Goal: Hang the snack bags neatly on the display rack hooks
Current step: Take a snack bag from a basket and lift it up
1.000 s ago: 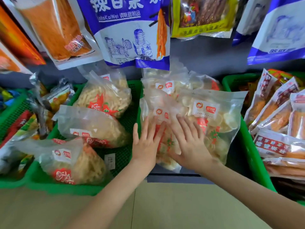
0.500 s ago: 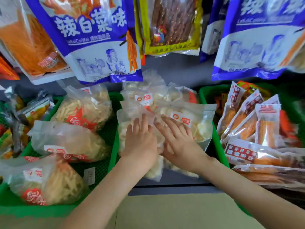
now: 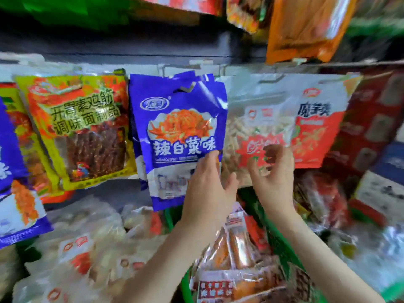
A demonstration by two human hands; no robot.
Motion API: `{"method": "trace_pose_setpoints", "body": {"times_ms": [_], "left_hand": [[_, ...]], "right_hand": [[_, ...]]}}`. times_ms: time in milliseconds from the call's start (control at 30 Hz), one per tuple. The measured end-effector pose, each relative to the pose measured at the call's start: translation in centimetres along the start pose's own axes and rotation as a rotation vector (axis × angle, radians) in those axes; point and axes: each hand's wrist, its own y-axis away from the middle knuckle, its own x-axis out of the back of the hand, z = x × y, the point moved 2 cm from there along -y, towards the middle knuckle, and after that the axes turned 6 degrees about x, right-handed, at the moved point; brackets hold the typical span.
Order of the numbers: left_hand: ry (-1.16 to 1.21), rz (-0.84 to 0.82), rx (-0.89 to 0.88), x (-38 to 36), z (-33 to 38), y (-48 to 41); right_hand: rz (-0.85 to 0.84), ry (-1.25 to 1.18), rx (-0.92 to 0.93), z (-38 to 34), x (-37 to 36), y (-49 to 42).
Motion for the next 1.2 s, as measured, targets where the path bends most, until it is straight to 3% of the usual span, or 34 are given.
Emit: {"method": "trace_pose_setpoints", "body": {"times_ms": [133,267,433,533,633,733,900,1200], "left_hand": [[0.148,-0.066,0.175,-2.6,1.1,-2.5],[0.142,-0.040,0.261,-3.6,2.2,-3.4],[0.252,-0.035,0.338,-4.6,1.9,-4.5],[0.305,-0.031,0.390,-4.5,1.8,-5.0],[0.327,-0.003,0.429,-4.3,1.7,-5.4],[0.328,-0.110,0.513,-4.1,1.5,-5.7],[0.519,-0.129,0.514,-3.5,1.2,-5.1],[0.892,-0.497,0.405,-1.2,4.1,-3.1]], "right_hand": [[0.023,-0.129,-0.300,4.3,1.0,-4.2],[-0.137,-0.387,-0.410,5.0,1.3,-6.7],[-0.214,-0.596,-0.533,5.8,1.8,-7.1],[-0.353,-0.648,-0.552,5.8,1.9,-6.6],[-0.302,-0.735,-0.584,5.2,2.2,-6.6],[-0.262,-0.761,-0.596,4.5,3.6,-6.9],[-0.328,-0.853,-0.591,2.9,6.6,-7.1],[-0.377,-0.903,-0.590,-1.0,11.3,-6.6]]}}
